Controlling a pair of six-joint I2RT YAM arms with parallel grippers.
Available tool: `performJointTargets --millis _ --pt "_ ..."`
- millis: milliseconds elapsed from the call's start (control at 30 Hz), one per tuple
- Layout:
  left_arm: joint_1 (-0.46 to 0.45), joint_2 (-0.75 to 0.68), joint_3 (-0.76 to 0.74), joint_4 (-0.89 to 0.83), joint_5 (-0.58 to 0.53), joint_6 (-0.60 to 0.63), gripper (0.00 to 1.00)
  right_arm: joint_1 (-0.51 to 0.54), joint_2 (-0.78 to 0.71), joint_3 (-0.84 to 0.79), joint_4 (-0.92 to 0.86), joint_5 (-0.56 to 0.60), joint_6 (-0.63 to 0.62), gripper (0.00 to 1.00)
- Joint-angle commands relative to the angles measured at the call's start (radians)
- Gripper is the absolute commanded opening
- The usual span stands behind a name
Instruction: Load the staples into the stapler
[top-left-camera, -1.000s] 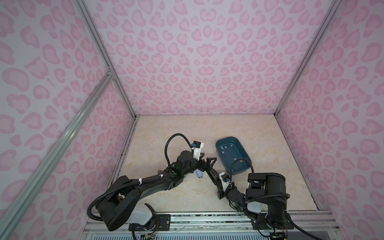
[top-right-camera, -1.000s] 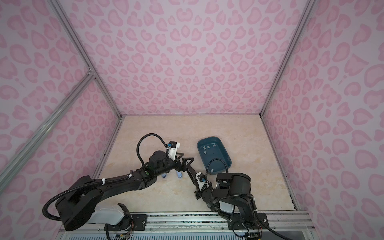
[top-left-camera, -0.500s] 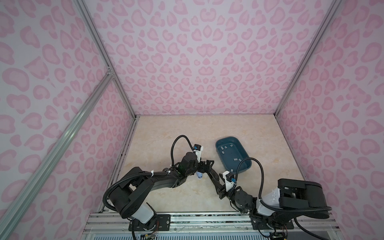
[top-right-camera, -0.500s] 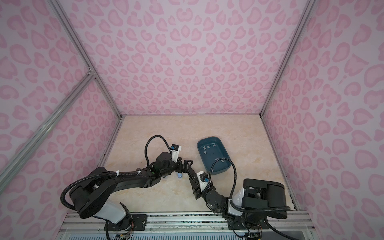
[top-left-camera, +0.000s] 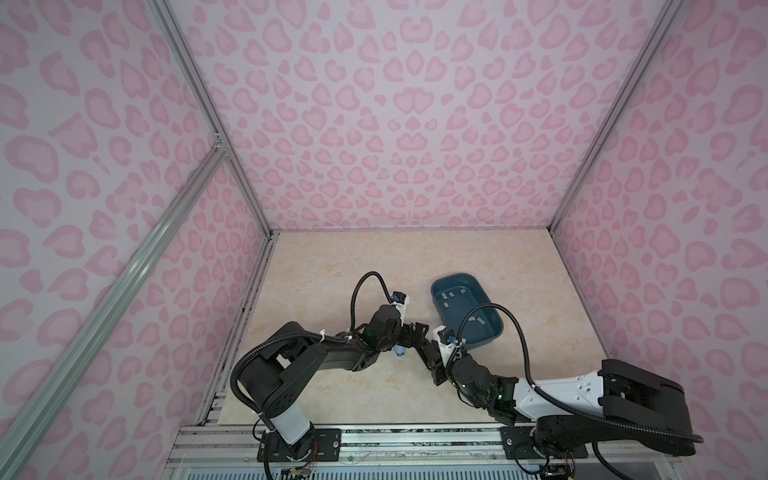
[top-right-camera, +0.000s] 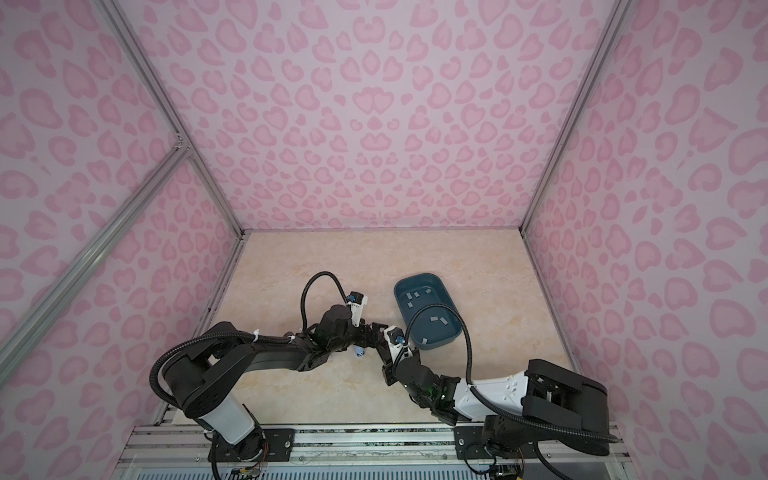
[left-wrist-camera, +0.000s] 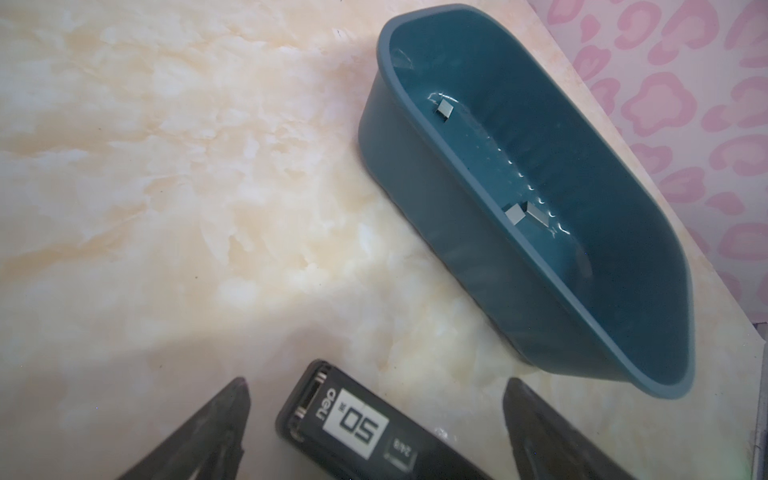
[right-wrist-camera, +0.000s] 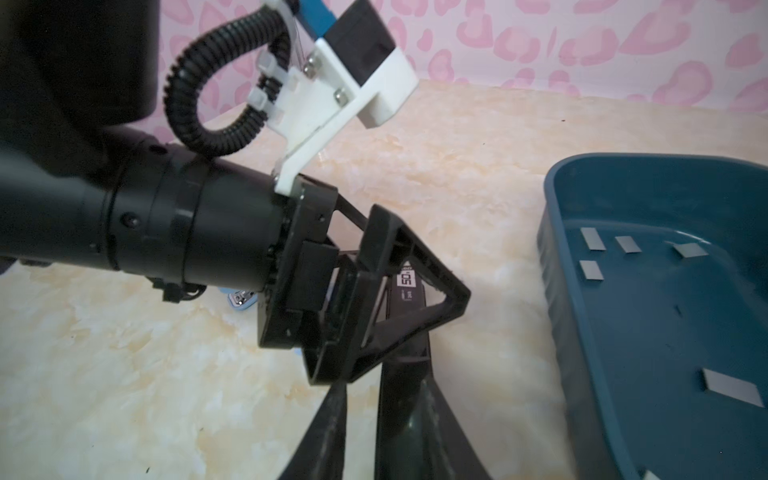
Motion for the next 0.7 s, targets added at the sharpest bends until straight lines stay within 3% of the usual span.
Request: performJointTargets --millis 0,500,567,667 --pt "0.000 0.019 0.015 0.032 -0.006 0.008 0.96 0.001 0.043 0.006 0.012 -0.003 0.005 0.30" --pt "0.001 0.061 0.029 0.048 0.012 0.002 0.96 0.045 0.392 -0.045 0.342 0.075 0.070 0.22" --pt "-0.001 0.053 0.030 0.044 0.011 0.003 0.96 0.046 0.394 -0.072 0.423 0.077 0.058 0.24" --pt "0.001 0.029 0.037 0.027 0.003 0.008 0.96 0.035 0.310 -0.042 0.312 0.082 0.054 0.29"
